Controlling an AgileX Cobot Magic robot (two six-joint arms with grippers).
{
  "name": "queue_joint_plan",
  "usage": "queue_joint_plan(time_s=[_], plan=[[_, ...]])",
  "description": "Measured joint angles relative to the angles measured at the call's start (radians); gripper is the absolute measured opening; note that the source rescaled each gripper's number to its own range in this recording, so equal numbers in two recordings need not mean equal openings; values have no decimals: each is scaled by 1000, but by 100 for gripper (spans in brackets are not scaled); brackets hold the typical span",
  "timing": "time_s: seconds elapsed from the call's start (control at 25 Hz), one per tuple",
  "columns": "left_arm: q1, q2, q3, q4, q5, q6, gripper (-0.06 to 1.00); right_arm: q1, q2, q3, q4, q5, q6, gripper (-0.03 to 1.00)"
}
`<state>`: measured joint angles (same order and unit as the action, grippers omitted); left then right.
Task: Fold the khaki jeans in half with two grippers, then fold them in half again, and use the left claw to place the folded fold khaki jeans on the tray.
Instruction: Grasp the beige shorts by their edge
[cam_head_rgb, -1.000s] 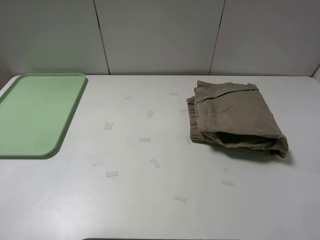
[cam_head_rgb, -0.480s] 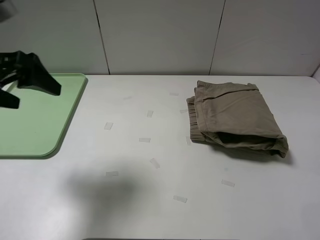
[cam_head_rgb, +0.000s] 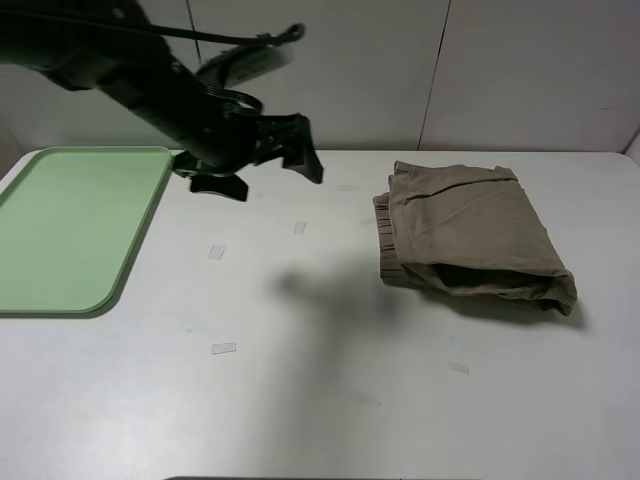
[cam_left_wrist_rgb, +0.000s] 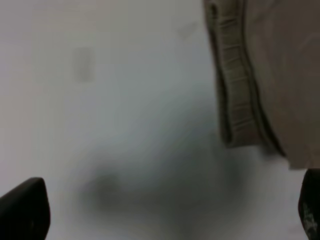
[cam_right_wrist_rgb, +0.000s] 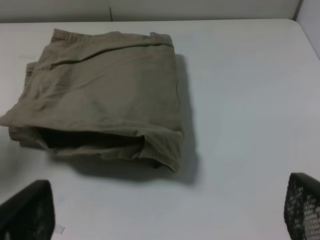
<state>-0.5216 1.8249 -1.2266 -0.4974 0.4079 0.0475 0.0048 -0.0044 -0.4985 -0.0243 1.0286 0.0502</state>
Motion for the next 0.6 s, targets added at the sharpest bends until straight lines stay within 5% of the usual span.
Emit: queue_joint_plan(time_s=[0.6], plan=[[-170, 448, -402, -8, -47, -183, 100, 0, 0, 0, 0, 0, 0, 100]])
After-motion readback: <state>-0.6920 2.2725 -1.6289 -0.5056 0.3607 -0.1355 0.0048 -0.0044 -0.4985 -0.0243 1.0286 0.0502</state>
